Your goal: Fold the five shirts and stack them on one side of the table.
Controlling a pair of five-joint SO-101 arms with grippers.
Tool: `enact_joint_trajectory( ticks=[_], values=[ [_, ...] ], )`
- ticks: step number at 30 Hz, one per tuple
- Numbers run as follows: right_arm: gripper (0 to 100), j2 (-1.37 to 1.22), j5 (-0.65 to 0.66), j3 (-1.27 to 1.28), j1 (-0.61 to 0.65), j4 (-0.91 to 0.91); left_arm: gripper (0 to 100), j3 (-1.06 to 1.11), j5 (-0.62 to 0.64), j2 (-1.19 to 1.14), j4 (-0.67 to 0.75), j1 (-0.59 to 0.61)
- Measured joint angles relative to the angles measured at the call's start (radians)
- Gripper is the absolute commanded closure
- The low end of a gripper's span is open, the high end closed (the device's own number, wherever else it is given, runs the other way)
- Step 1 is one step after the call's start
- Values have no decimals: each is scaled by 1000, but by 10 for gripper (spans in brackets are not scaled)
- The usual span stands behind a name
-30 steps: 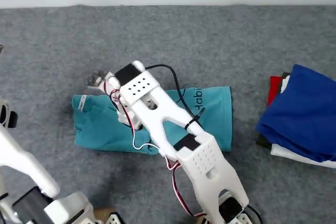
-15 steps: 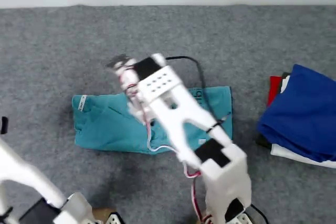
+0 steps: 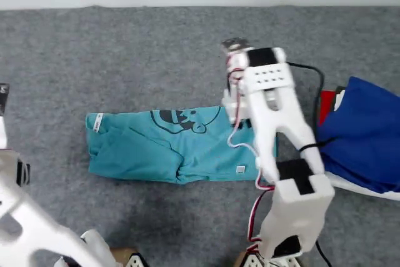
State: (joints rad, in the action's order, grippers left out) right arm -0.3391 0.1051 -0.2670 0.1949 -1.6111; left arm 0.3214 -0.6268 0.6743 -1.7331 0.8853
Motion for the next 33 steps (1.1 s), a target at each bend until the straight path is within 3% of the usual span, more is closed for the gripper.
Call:
enact_joint_trajectory(
  ticks=[4,9,11,24,29,33],
  values=[
    [915,-91,51,2,-37,49,852,14,0,66,0,2],
    [729,-100,-71,8,-46,35,852,14,0,101,0,2],
    [708,-100,-118,8,-52,32,852,14,0,104,0,2],
    [747,-296,-167,49,-55,186,868,14,0,104,0,2],
    [993,-322,-212,32,-49,184,899,14,0,107,0,2],
    [991,-307,-229,32,-57,160,899,14,0,107,0,2]
  ],
)
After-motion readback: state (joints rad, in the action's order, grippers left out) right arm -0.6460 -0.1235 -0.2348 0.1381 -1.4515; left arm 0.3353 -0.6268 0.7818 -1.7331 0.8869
